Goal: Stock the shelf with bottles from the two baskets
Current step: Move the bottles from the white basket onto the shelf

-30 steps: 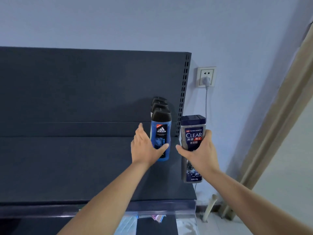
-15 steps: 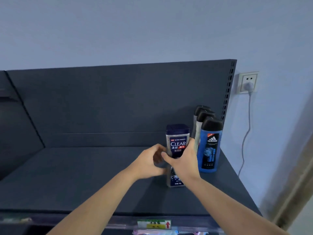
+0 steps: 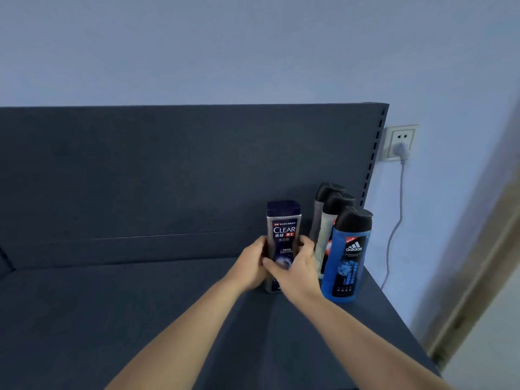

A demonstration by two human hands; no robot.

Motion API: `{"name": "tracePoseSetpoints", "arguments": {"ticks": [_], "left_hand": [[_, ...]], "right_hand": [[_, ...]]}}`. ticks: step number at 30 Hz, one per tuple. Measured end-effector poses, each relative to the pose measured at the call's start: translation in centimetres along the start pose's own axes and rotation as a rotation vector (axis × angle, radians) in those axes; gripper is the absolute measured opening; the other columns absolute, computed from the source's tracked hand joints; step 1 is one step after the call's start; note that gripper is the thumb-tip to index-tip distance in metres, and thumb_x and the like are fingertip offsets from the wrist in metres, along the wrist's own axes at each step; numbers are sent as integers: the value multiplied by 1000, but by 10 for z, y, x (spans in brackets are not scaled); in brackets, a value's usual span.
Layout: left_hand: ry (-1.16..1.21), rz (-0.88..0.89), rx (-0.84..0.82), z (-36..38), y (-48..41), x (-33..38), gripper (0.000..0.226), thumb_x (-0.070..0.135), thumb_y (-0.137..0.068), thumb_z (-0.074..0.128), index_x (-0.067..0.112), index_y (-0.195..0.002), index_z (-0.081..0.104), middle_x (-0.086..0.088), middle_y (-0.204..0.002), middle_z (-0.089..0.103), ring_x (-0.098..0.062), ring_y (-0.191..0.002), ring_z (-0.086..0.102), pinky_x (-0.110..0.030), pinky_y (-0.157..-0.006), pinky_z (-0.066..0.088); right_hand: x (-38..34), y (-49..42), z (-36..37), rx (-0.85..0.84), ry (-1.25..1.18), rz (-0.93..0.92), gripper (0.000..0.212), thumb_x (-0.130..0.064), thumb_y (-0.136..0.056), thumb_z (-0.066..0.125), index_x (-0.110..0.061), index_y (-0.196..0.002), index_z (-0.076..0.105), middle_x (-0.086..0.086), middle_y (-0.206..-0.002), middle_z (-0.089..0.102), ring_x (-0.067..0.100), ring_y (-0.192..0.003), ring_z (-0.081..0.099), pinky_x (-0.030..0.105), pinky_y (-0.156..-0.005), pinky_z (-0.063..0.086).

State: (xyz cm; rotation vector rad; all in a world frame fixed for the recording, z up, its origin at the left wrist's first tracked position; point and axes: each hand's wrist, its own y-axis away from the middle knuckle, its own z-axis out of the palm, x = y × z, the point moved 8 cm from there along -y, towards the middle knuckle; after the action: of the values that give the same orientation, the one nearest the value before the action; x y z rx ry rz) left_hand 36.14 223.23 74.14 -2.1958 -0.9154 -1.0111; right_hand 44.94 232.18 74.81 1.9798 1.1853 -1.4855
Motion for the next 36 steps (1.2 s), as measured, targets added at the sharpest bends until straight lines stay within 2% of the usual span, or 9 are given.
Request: {"name": "tracePoseSetpoints", "arguments": {"ticks": [2,4,10,16,20,23,26,30,36], "left_hand": [[67,-34,-37,2,-15,-5,46,16,-82,76,17,-121,53,2,-116,66,-13,-108,63,-29,-96,50],[81,-52,-48,2,-26,-7,48,17,-80,78,21,-120,51,4,-116,65,-10,-107,63,-33,-97,50],[50,-78,-26,-1,-51,-15,42,18,-84,75,19,-119,51,3,-117,65,-14,-110,61,-35,-99,48],[20,-98,-12,-2,-59,-22,44,21,-83,75,18,-120,52,0,-120,65,-17,-111,61,-40,-100,47],[-47,-110,43,-7,-59,-23,47,27,-81,77,12,-120,56,-4,-120,65,-19,-110,62,-40,-96,50],[-114,-132,81,-10,-49,-25,55,35,-79,78,13,-123,52,-3,-124,63,-18,-112,60,-36,-94,50],[-384,-170,108,-22,-23,-29,63,50,-82,70,17,-131,47,0,-132,55,-18,-117,55,-36,-92,49],[-766,-298,252,-75,45,-38,62,57,-90,54,17,-135,42,-1,-133,52,-22,-116,54,-37,-87,49],[-981,-720,522,-180,230,-56,69,66,-91,42,13,-136,42,-4,-130,53,-25,-114,53,-37,-80,48]], "right_hand": [[7,2,-1,-31,34,23,88,-26,-81,75,-14,-147,18,7,-144,37,19,-127,45,21,-96,38],[15,3,-1,-64,76,26,82,-26,-85,71,-15,-147,18,6,-146,34,18,-128,44,18,-94,35],[42,6,-5,-184,182,95,72,-28,-91,63,-22,-147,18,0,-151,29,16,-129,42,22,-90,39],[41,5,-7,-218,300,53,63,-24,-92,60,-21,-144,25,0,-145,38,15,-122,46,26,-90,45],[36,8,-1,-269,386,3,65,-27,-92,60,-23,-145,23,-1,-146,36,17,-128,44,33,-100,45],[32,8,3,-290,431,-29,66,-28,-92,60,-22,-146,24,0,-146,37,17,-133,39,32,-103,42],[26,8,10,-309,458,-84,64,-29,-92,60,-21,-145,25,1,-144,39,18,-132,40,34,-103,43],[12,17,36,-407,487,-198,61,-30,-92,59,-21,-144,28,-1,-142,41,18,-128,40,34,-98,45],[-32,63,106,-623,435,-412,58,-30,-92,59,-18,-141,32,4,-138,44,22,-127,41,38,-94,46]]}}
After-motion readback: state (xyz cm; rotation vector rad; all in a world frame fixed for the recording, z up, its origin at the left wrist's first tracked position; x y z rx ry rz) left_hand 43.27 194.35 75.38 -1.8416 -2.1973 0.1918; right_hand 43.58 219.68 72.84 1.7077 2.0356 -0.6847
